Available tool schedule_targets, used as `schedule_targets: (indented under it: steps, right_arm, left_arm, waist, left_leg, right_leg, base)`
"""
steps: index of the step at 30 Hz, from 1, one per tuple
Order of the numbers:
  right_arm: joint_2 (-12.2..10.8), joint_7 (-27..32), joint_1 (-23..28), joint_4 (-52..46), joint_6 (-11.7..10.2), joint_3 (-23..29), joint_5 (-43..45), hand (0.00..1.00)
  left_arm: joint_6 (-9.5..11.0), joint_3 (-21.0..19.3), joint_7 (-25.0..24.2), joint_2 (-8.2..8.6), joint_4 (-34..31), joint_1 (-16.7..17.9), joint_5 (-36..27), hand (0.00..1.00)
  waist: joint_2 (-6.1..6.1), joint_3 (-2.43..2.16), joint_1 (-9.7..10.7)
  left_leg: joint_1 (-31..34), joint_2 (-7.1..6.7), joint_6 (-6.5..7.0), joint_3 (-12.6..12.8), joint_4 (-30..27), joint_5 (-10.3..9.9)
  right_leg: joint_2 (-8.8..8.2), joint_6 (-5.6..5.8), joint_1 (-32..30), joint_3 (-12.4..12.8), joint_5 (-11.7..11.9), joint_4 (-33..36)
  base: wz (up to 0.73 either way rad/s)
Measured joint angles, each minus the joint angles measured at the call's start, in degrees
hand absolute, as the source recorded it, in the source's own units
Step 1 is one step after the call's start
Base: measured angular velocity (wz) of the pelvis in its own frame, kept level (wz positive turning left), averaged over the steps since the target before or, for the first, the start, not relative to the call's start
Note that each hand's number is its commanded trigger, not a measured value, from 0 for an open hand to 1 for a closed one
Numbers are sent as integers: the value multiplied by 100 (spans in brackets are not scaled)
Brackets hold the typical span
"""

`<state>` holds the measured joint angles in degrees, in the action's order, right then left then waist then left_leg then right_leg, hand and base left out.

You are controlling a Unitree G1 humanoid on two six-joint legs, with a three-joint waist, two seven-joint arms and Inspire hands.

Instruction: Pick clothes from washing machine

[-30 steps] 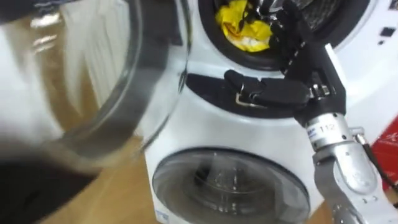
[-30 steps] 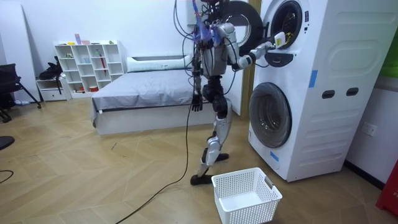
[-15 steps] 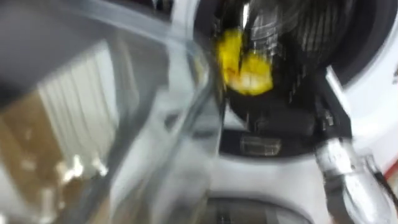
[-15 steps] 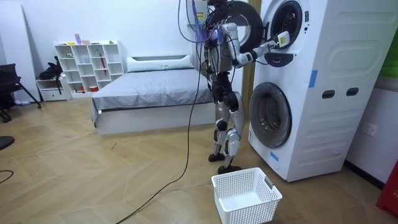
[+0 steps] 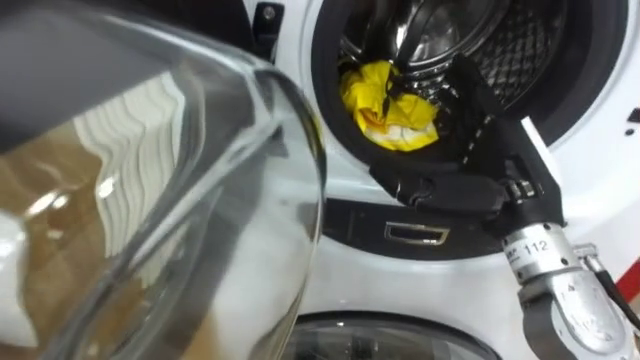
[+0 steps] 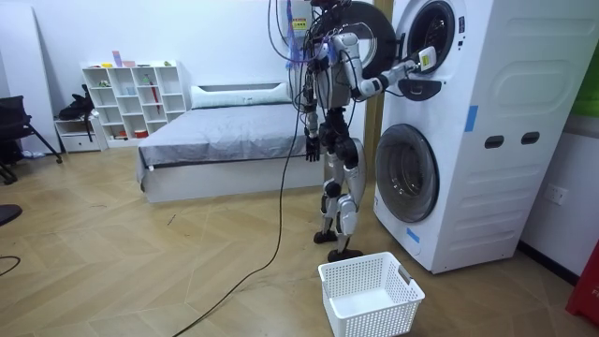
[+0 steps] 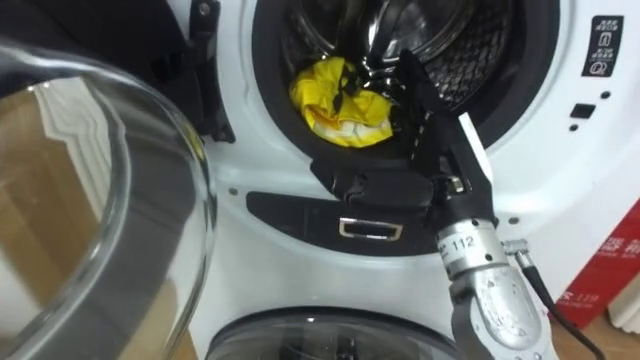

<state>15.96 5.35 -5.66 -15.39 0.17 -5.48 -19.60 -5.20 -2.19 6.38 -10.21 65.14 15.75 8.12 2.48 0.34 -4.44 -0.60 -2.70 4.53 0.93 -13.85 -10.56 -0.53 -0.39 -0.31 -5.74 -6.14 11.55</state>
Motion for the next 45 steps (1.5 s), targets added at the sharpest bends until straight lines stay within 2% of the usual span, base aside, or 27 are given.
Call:
schedule_targets:
  steps: [4, 6, 9, 11, 13, 20, 24, 34, 41, 43, 45]
  right_arm:
    - [25, 10, 4, -216, 59, 34, 67, 0]
    - [71, 127, -9, -500, 58, 344, 208, 0]
    - [282, 319, -22, -843, -5, 713, 247, 0]
    - [343, 342, -25, -944, -11, 759, 251, 0]
    - [344, 333, -16, -1033, -6, 757, 292, 0]
    - [347, 248, -5, -1280, 74, 898, 349, 0]
    - [347, 140, 5, -1466, 178, 960, 467, 0]
    - [351, -245, 3, -1575, 187, 895, 950, 0]
    - [350, -568, 0, -929, 249, 407, 2033, 0]
    - [350, -684, -1, -783, 349, 381, 2328, 0]
    - [358, -852, -75, -795, 442, 434, 2690, 0]
  left_arm:
    - [2, -6, -113, 15, -5, 37, 4, 0]
    - [38, -116, -200, 18, -23, 37, 29, 0]
    - [42, -217, -237, 13, -25, 64, 35, 0]
    - [53, -220, -237, 7, -10, 53, 36, 0]
    - [60, -221, -237, 8, 7, 27, 45, 0]
    - [50, -262, -239, 14, 60, 10, 40, 0]
    - [33, -279, -270, 20, 94, 68, 46, 0]
    - [17, -277, -362, 17, -7, 64, 48, 0]
    - [0, -279, -343, 5, -49, -92, 45, 0]
    - [-24, -278, -338, 5, -73, -147, 44, 0]
    - [-74, -280, -310, 5, -80, -176, 48, 0]
  waist:
    - [34, -26, 114]
    - [25, -39, 113]
    - [30, -61, 115]
    - [33, -82, 113]
    - [33, -78, 117]
    - [95, -64, 102]
    - [128, -79, 100]
    - [138, -76, 44]
    - [252, -49, -91]
    - [292, -35, -173]
    - [342, -44, -238]
  left_leg:
    - [-5, -5, 18, 2, 41, 9]
    - [-29, -5, 48, 11, 100, 28]
    - [-184, 6, 50, 25, 234, 32]
    - [-264, 8, 42, 23, 290, 27]
    - [-309, 17, 30, 27, 332, 21]
    - [-300, 20, 17, -3, 357, 7]
    - [-302, 29, 8, -12, 346, -13]
    - [-300, 33, 0, -45, 340, -21]
    - [-288, 23, -7, -151, 345, -25]
    - [-273, 15, -8, -193, 345, -26]
    - [-250, 9, -12, -234, 343, -28]
  right_leg:
    - [-3, -37, 18, 3, 16, -8]
    - [-6, -45, 24, -9, 14, -17]
    - [8, -59, 144, -13, 2, -98]
    - [14, -68, 183, -11, -38, -91]
    - [62, -76, 237, 13, -49, -99]
    - [60, -76, 228, 22, -93, -136]
    - [54, -78, 228, 39, -96, -184]
    - [54, -90, 241, -50, -102, -182]
    - [56, -99, 320, -166, -111, -195]
    - [59, -98, 319, -206, -122, -199]
    - [65, -98, 316, -219, -142, -200]
  base:
    - [0]
    - [0]
    - [0]
    - [0]
    - [-2]
    - [3]
    - [0]
    - [1]
    - [7]
    - [13]
    - [10]
